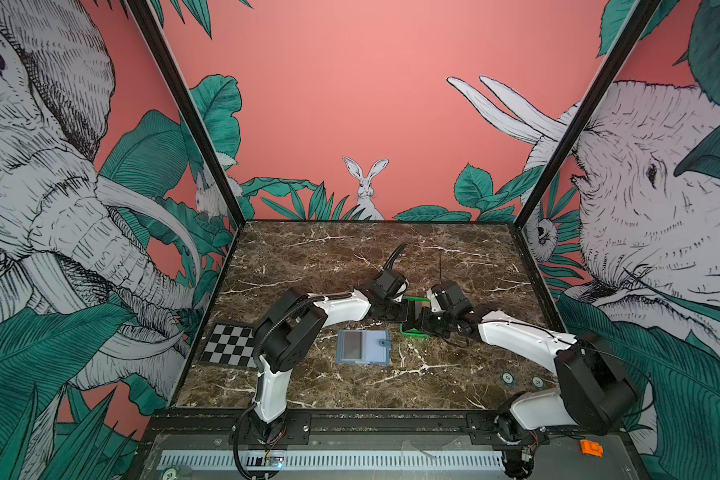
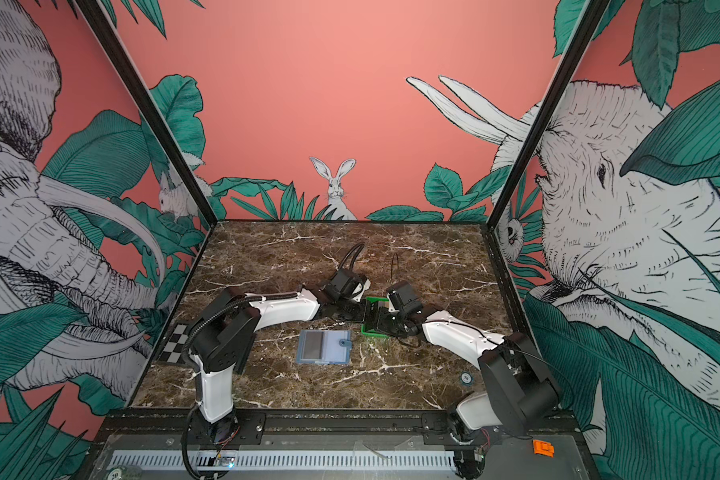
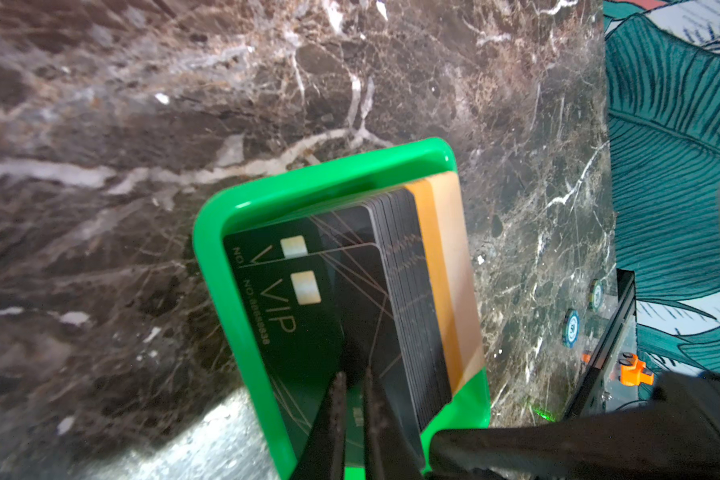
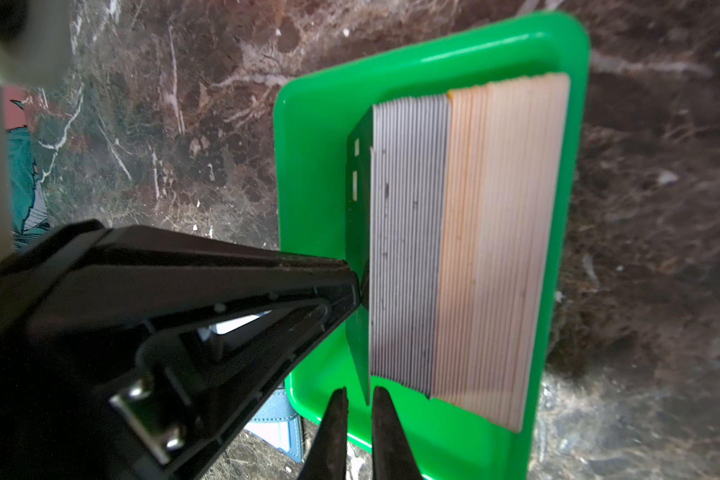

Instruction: Put the credit cards into the card holder

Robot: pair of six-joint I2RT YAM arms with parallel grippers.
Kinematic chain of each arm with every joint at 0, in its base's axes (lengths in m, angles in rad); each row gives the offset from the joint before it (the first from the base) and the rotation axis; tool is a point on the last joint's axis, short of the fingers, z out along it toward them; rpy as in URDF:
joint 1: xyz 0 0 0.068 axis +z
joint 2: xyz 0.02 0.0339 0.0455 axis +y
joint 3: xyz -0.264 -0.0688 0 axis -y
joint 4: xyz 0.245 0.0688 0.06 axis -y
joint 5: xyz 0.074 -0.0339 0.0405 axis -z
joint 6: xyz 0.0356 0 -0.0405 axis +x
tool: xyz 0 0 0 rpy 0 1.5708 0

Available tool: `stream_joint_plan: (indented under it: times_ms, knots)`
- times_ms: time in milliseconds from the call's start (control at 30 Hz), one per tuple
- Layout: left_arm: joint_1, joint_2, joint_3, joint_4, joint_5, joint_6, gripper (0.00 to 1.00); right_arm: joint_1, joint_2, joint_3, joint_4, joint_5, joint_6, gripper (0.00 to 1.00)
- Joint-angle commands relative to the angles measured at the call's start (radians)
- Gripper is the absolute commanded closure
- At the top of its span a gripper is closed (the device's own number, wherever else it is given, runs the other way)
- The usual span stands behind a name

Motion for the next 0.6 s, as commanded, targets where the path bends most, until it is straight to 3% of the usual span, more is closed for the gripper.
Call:
stream_joint_plan:
  times_ms: [0,567]
  knots:
    - [-0.004,-0.045,-0.014,0.002,0.0,-0.002,0.87,0.009,0.012,0.002,0.012,0.018,0.007,0.86]
    - [-0.004,-0.057,-0.016,0.009,0.0,-0.01,0.87,0.016,0.039,0.003,0.042,0.01,0.014,0.92]
